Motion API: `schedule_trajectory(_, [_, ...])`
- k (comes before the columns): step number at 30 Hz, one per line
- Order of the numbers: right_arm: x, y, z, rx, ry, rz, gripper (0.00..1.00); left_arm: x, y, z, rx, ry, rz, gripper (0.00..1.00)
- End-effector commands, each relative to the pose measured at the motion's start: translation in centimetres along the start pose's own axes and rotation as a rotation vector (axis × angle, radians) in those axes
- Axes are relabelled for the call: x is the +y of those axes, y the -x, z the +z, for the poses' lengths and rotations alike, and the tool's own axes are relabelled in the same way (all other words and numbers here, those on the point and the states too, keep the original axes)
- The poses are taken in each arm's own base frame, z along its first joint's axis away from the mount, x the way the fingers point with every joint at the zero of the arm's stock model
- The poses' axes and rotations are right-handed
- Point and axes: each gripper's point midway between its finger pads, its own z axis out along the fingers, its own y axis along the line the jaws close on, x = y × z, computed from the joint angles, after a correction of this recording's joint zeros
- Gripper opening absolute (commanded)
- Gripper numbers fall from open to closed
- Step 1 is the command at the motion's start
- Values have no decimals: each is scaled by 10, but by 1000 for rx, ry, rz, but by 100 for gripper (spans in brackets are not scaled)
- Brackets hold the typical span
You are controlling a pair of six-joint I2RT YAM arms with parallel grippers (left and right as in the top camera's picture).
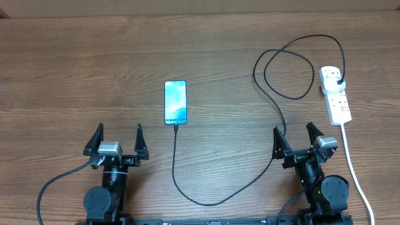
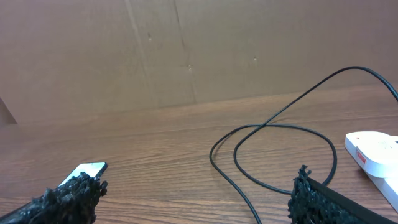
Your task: Plug charger to phone and switch on socket
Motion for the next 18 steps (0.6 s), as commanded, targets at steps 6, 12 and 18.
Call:
schedule_trajectory(6, [-1, -1, 0, -6, -3, -3, 100, 11, -28, -4, 102, 43, 28, 99])
schedule_trajectory(12, [-1, -1, 0, -6, -3, -3, 100, 7, -40, -6, 154, 15, -4, 100])
schedule_trajectory(18, [-1, -1, 0, -6, -3, -3, 100, 7, -41, -6, 155, 17, -4, 100])
